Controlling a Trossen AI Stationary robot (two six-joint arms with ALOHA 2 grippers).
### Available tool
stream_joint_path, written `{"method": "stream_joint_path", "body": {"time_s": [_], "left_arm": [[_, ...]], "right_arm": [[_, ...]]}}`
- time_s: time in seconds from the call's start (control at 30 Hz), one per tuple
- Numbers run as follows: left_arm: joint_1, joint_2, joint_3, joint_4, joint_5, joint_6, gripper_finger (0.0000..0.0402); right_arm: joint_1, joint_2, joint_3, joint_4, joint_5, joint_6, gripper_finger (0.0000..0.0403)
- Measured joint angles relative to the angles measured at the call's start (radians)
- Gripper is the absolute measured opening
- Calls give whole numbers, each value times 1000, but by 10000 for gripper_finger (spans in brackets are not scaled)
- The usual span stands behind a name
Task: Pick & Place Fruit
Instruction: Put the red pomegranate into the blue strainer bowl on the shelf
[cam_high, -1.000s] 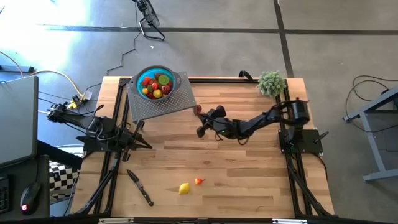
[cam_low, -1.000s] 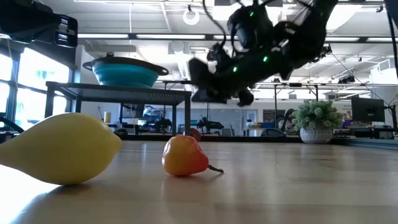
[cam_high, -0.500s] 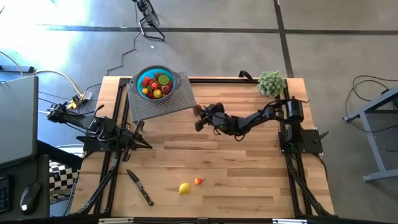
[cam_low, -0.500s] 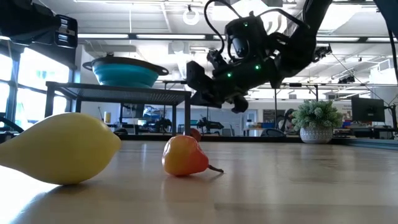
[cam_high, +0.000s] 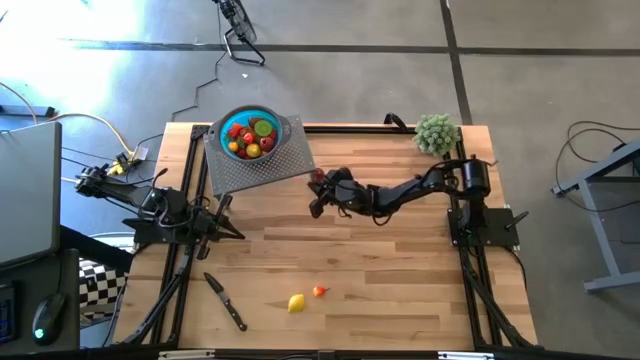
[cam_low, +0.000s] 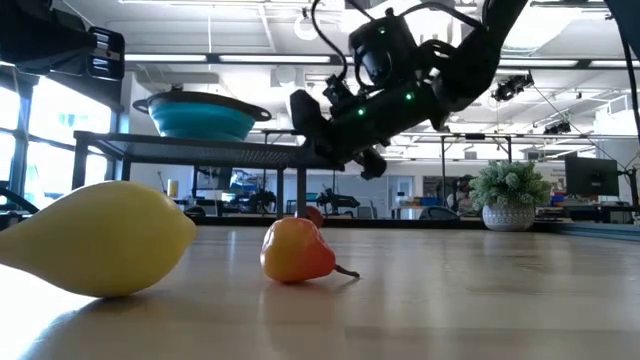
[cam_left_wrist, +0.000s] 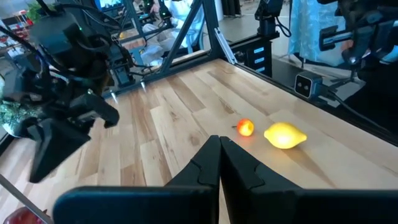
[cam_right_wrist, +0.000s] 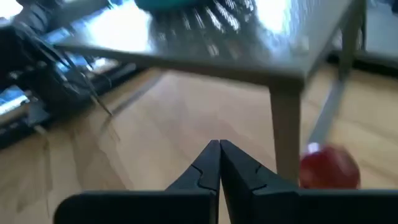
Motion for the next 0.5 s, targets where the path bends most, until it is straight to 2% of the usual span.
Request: {"method": "stream_joint_path", "body": {"time_s": [0.13,0.33,0.4,0.5], "left_arm": [[0,0,0,0,0,0,0],[0,0,0,-7,0,0,0],[0,0,0,-8,0,0,0],[0,0,0,-8,0,0,0]], "right_arm": [[4,0,2,-103,93,70,3],[-5,0,2,-107,241,76,3],[-11,0,2,-105,256,73,3],[-26,12,2,-58,220,43,2]]}}
